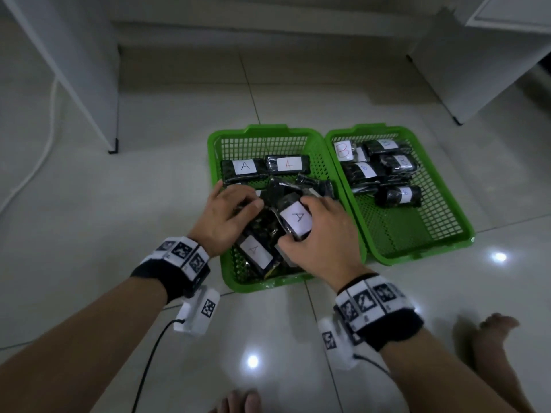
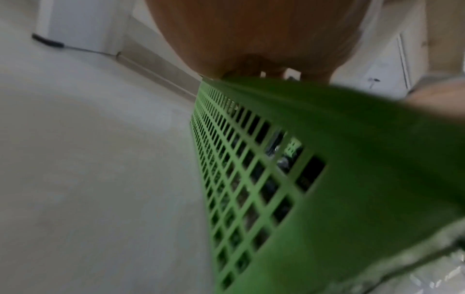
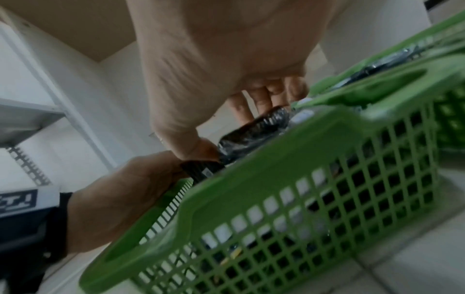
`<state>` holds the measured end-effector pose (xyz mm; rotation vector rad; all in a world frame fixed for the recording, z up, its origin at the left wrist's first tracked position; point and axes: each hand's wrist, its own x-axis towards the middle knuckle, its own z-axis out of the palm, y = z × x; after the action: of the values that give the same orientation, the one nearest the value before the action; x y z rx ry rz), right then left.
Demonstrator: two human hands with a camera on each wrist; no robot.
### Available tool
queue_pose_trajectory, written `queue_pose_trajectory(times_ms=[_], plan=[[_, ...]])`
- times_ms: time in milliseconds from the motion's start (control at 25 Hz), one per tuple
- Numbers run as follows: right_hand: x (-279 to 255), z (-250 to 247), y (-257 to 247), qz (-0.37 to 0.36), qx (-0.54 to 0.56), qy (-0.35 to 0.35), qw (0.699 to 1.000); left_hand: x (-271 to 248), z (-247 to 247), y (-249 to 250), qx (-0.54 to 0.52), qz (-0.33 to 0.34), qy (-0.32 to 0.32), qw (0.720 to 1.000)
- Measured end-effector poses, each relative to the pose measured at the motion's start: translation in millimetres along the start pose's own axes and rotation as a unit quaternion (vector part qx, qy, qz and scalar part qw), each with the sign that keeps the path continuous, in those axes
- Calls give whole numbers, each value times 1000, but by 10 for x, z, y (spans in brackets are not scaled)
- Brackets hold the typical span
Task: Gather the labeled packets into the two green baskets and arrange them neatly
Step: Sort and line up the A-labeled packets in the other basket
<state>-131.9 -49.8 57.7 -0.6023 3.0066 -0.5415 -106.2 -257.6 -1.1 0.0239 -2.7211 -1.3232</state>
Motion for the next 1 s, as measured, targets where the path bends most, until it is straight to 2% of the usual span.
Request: queue_pose_trajectory(times_ms=[80, 160, 240, 280, 400, 520, 600, 640, 720, 840, 1000], plan=[[176, -238, -11, -52, 34, -21, 998, 127, -154, 177, -119, -65, -8, 991], [408, -505, -78, -99, 35, -50, 993, 308, -325, 400, -257, -115, -8, 959], [631, -769, -191, -165, -31, -71, 983, 509, -509, 599, -330, -123, -17, 936], [749, -897, -258, -201, -67, -75, 974, 605, -618, 682, -322, -108, -20, 940], [1054, -1194, -347, -256, -112, -91, 956, 826, -887, 871, -255, -83, -22, 963], [1228, -1276, -248, -257, -139, -125, 948, 995, -1043, 1060, -203, -105, -52, 972], [1280, -1146, -123, -264, -109, -120, 951, 1118, -1105, 1147, -162, -135, -88, 974], [1294, -1030, -45, -267, -83, -112, 953, 1173, -1109, 1161, -124, -139, -104, 977], [1336, -779, 120, -256, -20, -108, 960, 1313, -1090, 1124, 29, -126, -135, 982], [1379, -441, 294, -214, 57, -149, 964, 1394, -1001, 1014, 219, -134, -192, 947], [1513, -116, 490, -214, 88, -182, 956, 1422, -777, 903, 307, -159, -240, 907]])
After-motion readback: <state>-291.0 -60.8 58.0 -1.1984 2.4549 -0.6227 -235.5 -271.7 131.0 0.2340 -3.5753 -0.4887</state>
